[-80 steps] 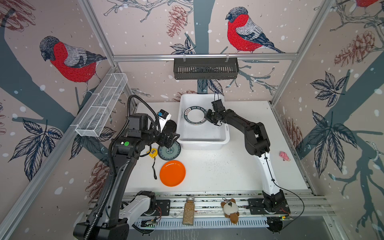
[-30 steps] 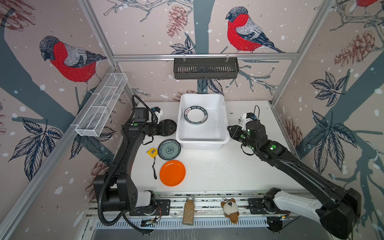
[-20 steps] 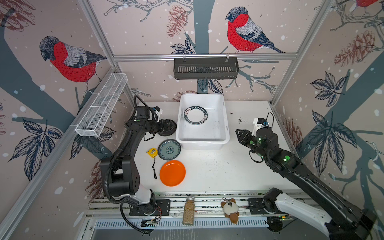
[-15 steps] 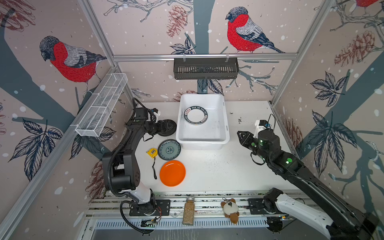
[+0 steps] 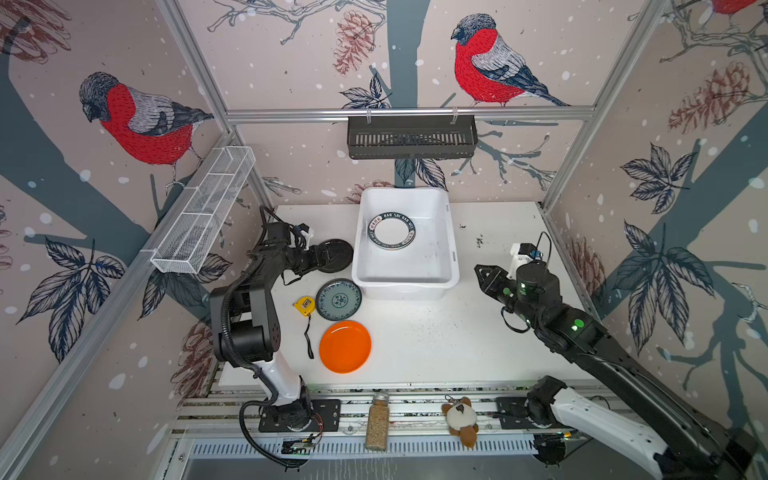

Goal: Place the plates into the plastic bin on the countertop
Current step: 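Raise the right gripper from the bin while the left gripper reaches the black plate, then grip the rim of the black plate with the left gripper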

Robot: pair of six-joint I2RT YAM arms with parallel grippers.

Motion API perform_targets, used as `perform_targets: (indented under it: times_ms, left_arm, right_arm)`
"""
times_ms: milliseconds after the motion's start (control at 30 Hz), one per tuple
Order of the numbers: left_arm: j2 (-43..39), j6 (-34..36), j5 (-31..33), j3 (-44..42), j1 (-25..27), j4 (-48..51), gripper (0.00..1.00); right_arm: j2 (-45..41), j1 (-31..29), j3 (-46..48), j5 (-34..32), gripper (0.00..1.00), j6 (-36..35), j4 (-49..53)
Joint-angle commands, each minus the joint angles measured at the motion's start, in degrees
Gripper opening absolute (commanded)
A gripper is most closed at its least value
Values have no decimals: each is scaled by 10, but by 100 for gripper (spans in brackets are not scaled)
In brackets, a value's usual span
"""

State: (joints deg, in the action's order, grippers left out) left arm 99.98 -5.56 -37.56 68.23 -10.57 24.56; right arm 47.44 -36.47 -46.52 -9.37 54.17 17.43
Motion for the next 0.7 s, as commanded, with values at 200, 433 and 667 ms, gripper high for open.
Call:
perform_targets:
  times_ms: [200,433,667]
  left_arm:
    - [66,-1,-31,19,-29,-21,79]
    - [78,-1,-10,24,-44,-35,79]
    - [105,-8,-3,45,-53,-36,75]
  right_arm:
    - [3,-2,6,13,27,14,-30]
    - [9,-3,0,8,28,14,-30]
    - [26,-3,-2,14,28,14,-39]
